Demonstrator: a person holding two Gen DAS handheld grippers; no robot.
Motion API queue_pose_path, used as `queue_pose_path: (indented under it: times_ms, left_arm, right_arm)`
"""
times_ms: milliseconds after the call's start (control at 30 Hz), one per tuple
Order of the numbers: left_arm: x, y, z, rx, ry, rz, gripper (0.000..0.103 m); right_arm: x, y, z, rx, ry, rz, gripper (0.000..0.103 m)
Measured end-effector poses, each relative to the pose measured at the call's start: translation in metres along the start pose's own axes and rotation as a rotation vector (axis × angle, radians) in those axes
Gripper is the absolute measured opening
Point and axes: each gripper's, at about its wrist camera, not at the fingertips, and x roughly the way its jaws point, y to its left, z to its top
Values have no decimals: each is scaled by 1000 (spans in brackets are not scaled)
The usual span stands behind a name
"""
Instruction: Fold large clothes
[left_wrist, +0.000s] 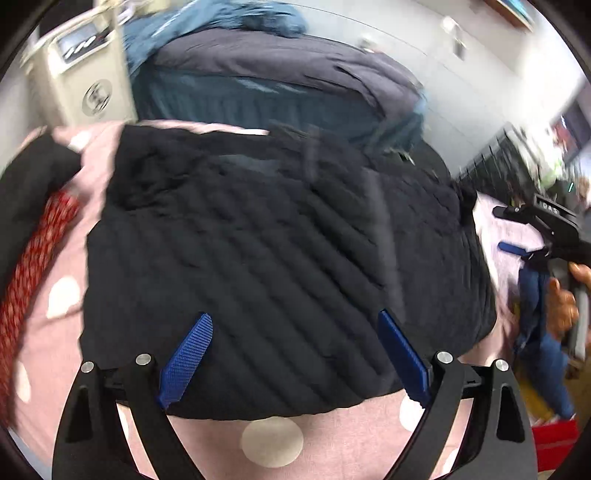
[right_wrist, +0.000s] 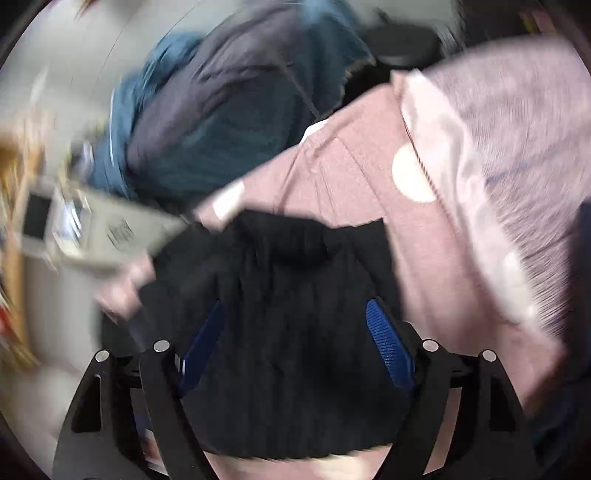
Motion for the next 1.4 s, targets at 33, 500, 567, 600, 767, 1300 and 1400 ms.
queue_pose_path:
  times_ms: [33, 500, 567, 600, 767, 1300, 1400]
  left_arm:
    - [4, -13, -1, 41, 2, 16, 89]
    - [90, -5, 3, -34, 211, 30, 98]
    - [102, 3, 9, -87, 247, 18, 98]
    - [110, 6, 11, -111, 270, 18, 98]
    - [131, 5, 18, -122, 335, 64, 98]
    - [137, -13, -12, -71, 276, 95, 98]
    - [123, -19, -25, -25, 237, 67, 98]
  right_arm:
    - [-2, 18, -22, -139, -12, -70, 79]
    - [74, 48, -114, -420, 158, -200, 90]
    - [87, 50, -109, -423, 194, -222, 94]
    - [92, 52, -106, -421, 208, -234, 95]
    - [118, 55, -97, -397, 262, -283, 97]
    - [125, 47, -129, -421, 201, -289, 99]
    - [117, 44, -135, -417, 207, -283, 99]
